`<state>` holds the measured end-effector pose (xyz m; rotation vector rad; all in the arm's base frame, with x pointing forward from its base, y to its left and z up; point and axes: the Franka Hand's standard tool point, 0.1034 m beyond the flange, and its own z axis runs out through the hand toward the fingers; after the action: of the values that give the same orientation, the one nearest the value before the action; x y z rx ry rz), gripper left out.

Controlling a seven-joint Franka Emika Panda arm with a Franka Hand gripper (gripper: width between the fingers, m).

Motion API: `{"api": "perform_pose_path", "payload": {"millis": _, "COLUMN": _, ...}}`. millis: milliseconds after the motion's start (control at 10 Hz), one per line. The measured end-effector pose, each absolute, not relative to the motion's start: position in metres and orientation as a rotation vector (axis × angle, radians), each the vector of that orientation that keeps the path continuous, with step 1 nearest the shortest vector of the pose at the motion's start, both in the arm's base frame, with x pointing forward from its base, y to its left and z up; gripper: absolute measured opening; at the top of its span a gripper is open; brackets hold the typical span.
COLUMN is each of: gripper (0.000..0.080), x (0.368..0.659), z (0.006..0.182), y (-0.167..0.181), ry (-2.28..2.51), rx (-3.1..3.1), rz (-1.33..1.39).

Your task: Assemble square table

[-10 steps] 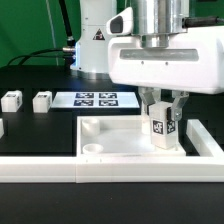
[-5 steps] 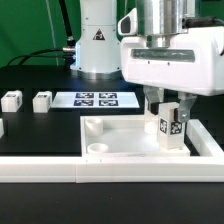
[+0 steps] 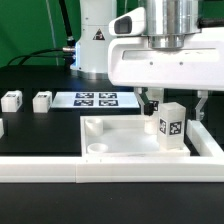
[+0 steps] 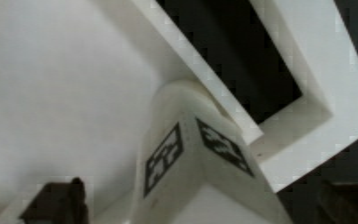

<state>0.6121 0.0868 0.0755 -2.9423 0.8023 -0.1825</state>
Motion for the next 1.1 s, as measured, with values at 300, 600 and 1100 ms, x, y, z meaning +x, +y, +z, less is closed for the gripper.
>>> {"api": "perform_pose_path", "payload": {"millis": 300, "gripper": 0.0649, "x": 0.6109, "z": 0.0749, "y": 0.0906, "ry": 0.379, "rx": -3.048, "rz": -0.195}}
{"api": "perform_pose_path", "payload": {"millis": 600, "gripper": 0.0649, "x": 0.6118, "z": 0.0757, "y": 0.0912, "ry": 0.014, "rx": -3.102, "rz": -0.210}}
{"api": "perform_pose_path", "payload": {"millis": 1100, "gripper": 0.0553, "x": 0.6124, "z": 0.0758, "y": 0.0884, "ry": -0.306, "rx": -3.111, "rz": -0.216}}
